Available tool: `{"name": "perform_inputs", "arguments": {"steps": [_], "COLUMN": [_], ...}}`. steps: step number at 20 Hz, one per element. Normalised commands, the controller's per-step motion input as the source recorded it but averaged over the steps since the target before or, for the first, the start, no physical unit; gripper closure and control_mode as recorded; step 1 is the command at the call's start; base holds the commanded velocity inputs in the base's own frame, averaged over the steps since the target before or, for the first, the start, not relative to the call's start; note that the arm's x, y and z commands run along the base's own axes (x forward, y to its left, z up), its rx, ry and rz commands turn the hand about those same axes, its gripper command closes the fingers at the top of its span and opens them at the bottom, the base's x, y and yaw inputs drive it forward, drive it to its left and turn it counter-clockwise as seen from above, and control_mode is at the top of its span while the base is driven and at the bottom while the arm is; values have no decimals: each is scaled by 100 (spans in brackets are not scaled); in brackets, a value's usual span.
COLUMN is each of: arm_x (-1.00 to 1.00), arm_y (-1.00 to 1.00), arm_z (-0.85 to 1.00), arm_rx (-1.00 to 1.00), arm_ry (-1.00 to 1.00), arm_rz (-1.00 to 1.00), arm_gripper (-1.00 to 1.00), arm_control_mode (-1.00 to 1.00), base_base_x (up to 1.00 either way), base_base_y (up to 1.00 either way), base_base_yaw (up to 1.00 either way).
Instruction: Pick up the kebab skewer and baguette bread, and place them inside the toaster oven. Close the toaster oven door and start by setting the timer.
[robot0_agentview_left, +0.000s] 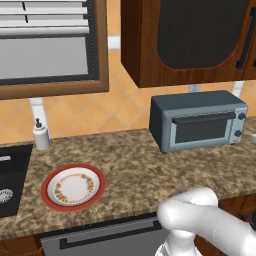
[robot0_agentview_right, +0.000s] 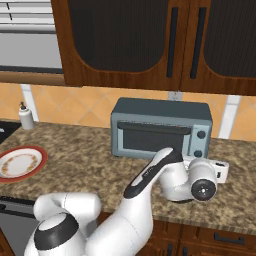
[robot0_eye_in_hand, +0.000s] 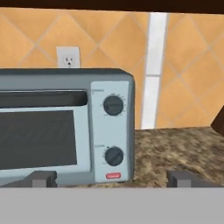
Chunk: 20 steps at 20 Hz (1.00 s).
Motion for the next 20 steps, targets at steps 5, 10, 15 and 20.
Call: {"name": "perform_inputs", "arguments": {"steps": [5,10,15,20], "arm_x": [46,39,36,42], "arm_y": [0,0,0,-20], "arm_z": [-19,-38,-32,-2], "arm_rx": [9,2,1,3], "arm_ry": [0,0,0,0], "arm_rz": [0,0,0,1], "arm_gripper": [-100,-100,-100,-100], "arm_control_mode": [-100,-100,-100,-100], "base_base_x": [0,0,0,0], "base_base_y": [0,0,0,0], "base_base_yaw": [0,0,0,0]}}
